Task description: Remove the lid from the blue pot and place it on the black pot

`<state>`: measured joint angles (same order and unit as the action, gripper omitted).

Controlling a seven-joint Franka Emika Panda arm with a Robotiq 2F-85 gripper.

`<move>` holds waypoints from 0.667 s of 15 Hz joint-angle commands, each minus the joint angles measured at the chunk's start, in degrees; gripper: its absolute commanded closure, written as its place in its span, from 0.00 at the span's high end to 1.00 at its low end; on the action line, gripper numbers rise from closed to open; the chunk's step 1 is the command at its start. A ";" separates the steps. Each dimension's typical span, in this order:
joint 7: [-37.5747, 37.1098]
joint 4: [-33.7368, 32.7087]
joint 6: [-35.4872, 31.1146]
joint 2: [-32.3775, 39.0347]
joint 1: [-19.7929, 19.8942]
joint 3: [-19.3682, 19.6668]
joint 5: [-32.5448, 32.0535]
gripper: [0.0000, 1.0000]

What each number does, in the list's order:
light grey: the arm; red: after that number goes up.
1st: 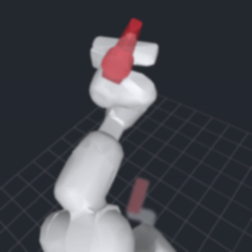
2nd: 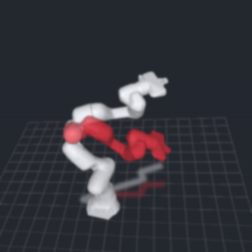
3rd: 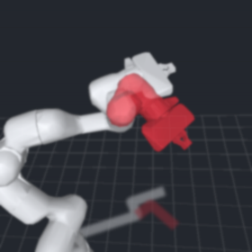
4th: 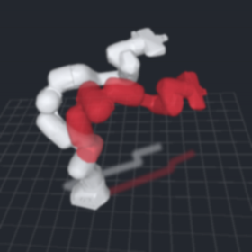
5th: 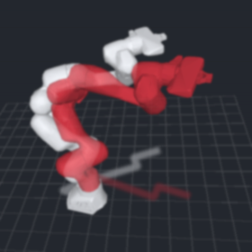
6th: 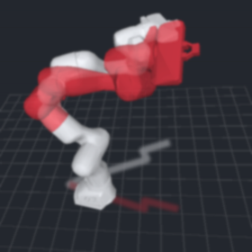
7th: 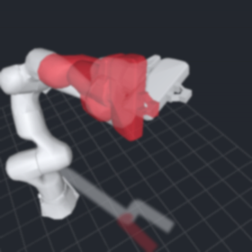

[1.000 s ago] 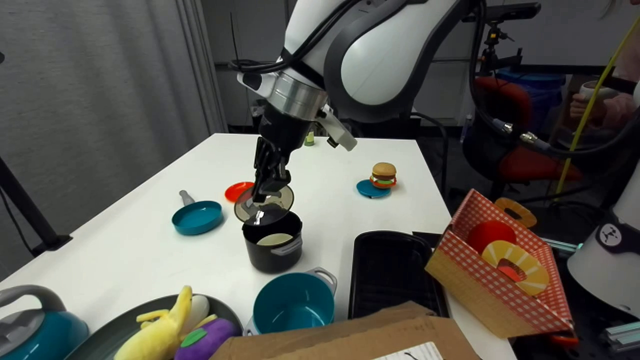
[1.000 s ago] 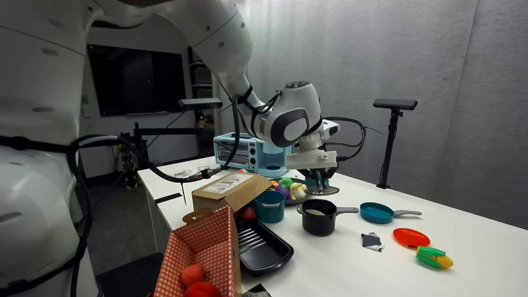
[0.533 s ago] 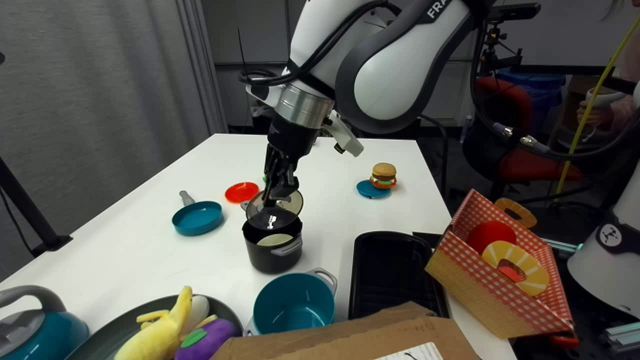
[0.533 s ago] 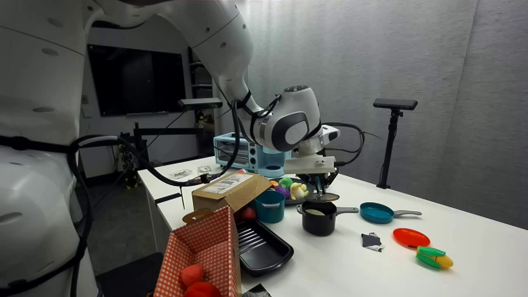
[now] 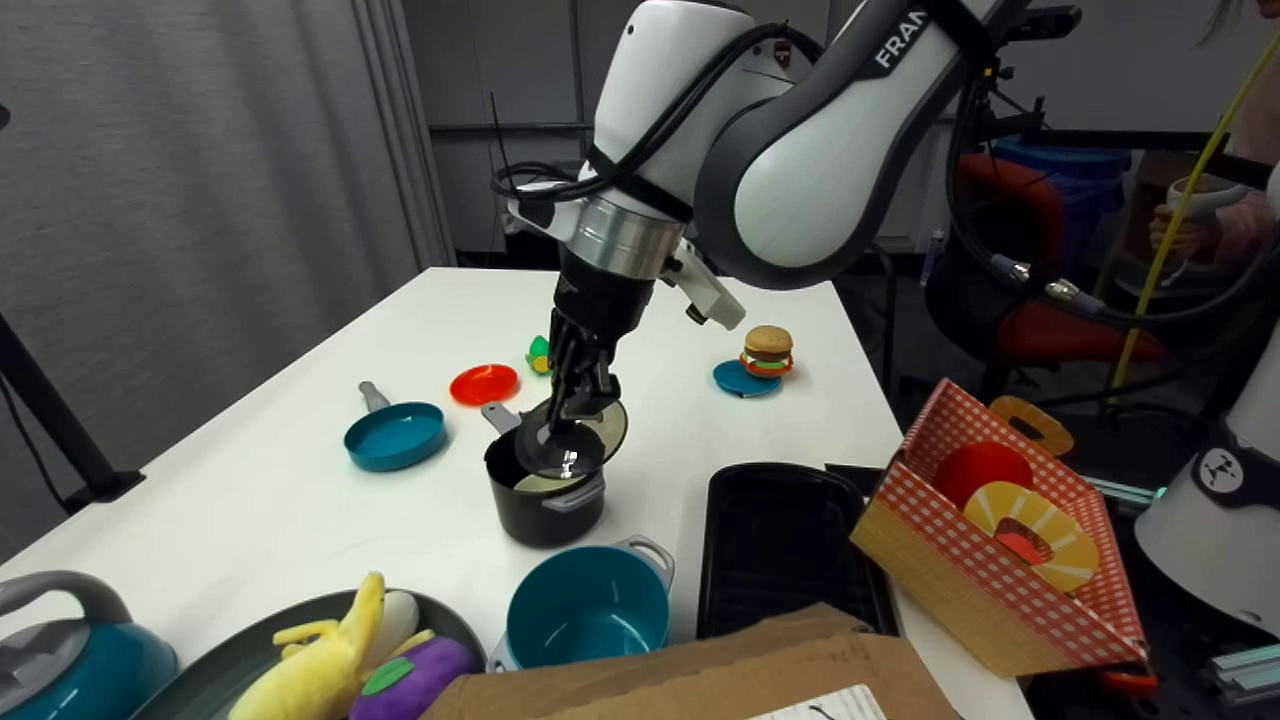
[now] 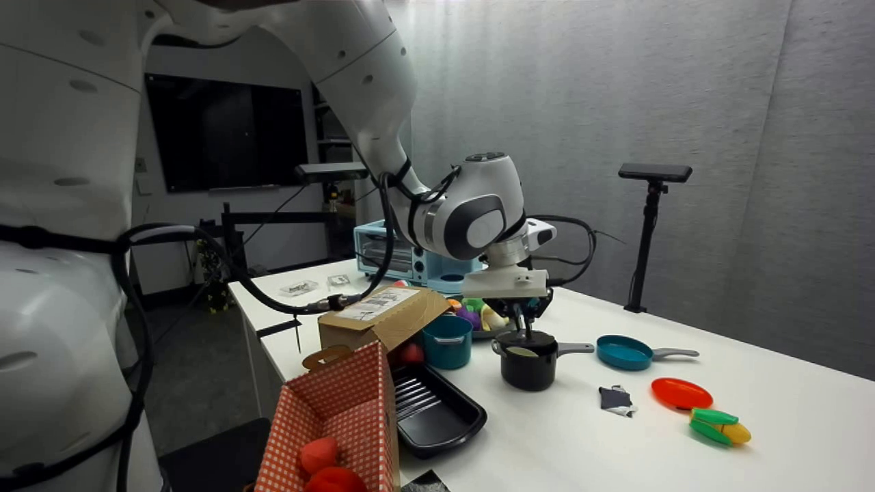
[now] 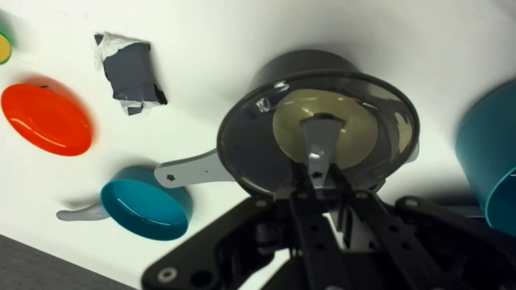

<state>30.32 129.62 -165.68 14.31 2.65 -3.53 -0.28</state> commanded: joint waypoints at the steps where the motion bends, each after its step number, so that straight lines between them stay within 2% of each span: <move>1: -2.44 0.65 0.34 -0.67 0.30 -0.21 -3.09 0.40; 7: -1.66 0.94 0.76 -0.71 0.55 -0.83 -3.32 0.85; 9: -1.68 0.94 0.83 -0.64 0.54 -0.89 -3.37 0.98; 10: -1.75 0.95 0.84 -0.63 0.50 -0.88 -3.42 1.00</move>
<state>30.00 130.31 -165.61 14.31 2.64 -4.00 -1.47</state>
